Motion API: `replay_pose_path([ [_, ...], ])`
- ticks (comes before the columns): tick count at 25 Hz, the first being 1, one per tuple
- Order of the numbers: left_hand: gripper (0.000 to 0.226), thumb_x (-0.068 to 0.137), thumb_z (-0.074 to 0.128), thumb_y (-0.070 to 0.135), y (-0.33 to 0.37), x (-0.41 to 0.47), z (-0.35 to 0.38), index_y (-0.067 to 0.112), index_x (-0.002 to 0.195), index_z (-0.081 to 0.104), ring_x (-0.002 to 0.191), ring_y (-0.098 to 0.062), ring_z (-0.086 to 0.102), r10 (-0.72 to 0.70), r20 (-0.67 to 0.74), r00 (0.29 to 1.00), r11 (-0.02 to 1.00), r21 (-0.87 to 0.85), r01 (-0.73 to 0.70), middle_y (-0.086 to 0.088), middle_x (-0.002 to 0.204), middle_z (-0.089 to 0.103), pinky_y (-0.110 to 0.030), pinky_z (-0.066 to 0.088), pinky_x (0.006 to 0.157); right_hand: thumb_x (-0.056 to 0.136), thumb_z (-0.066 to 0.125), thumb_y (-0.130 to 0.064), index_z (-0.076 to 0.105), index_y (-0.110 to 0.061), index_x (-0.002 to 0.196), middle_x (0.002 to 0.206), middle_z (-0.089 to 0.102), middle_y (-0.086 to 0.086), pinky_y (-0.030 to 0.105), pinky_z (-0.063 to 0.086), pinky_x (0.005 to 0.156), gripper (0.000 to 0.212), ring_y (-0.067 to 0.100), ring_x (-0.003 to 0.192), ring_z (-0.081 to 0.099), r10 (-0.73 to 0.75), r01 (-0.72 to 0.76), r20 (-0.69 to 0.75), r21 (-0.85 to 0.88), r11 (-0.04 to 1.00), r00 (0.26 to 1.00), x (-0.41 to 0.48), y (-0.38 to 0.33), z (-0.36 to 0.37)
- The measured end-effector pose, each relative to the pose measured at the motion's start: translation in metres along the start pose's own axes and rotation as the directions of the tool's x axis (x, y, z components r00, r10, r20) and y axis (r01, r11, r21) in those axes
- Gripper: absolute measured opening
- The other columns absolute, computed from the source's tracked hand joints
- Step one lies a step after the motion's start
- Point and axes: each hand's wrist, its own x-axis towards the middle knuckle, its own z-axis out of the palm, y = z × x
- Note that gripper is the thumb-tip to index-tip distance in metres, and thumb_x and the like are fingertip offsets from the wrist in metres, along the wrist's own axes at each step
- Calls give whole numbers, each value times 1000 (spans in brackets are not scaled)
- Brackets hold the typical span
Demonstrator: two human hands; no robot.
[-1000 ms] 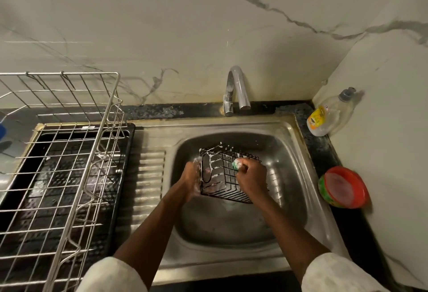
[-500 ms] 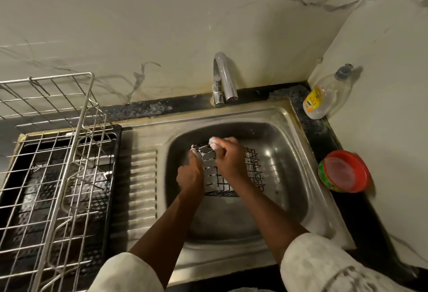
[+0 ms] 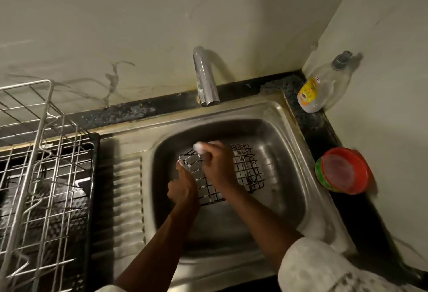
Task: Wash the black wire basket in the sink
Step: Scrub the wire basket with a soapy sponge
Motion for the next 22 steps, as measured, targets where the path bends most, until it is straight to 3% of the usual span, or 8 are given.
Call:
replay_pose_path([
  [3,93,87,49,74,-6,1,0,-6,133,55,122,-44,56,-25,-26,999,999,-30,24,-27,134,57,-48,49,101,95,51,-13,73,-7,113,102,65,12,26,52,76,29,20,89,61,-22,22,26,-1,1000,999,12,1,1],
  [5,91,88,49,72,-11,2,-2,-6,134,54,124,-43,55,-33,-37,999,999,-44,32,-27,136,56,-46,47,103,94,55,-8,73,-6,109,102,66,14,30,54,75,23,23,89,62,81,-81,-5,-68,994,997,20,35,-13],
  [9,89,89,51,70,-19,3,0,-7,134,54,124,-44,54,-38,-45,998,999,-31,36,-28,137,55,-45,44,102,85,64,0,76,-4,103,97,70,19,23,41,76,22,33,88,66,231,-249,-111,-191,949,967,26,91,-37],
  [12,88,91,51,69,-19,4,3,-8,134,53,126,-44,53,-29,-43,999,999,-27,27,-29,137,54,-45,43,103,84,70,0,76,-4,104,101,69,18,28,48,78,21,32,93,66,374,-403,-179,-169,900,910,29,98,-42],
  [15,88,92,48,68,-23,7,4,-10,134,53,127,-44,52,-21,-53,998,1000,-23,20,-30,138,54,-45,42,105,88,65,-2,73,-5,102,98,66,14,32,54,77,16,27,90,63,263,-288,-143,-201,936,954,12,62,-28],
  [17,90,91,48,71,-27,7,5,-8,135,53,126,-44,53,-56,-47,997,997,-61,53,-29,137,54,-46,44,105,90,60,-3,72,-6,105,98,62,9,26,53,75,19,18,88,58,83,-88,-44,-141,986,996,-14,25,-11],
  [19,94,87,47,75,-31,11,4,-6,134,54,122,-43,56,-88,-40,995,992,-92,85,-28,135,56,-48,47,103,90,59,-3,74,-7,109,96,63,9,20,49,73,24,15,85,57,-16,15,-6,-49,999,1000,-29,12,-2],
  [22,95,89,46,74,-34,12,1,-9,133,53,124,-43,55,-105,-35,994,992,-78,102,-29,136,56,-47,45,105,90,58,-1,75,-5,107,95,65,11,9,39,70,24,17,83,59,121,-124,-64,-49,991,991,-19,48,-23],
])
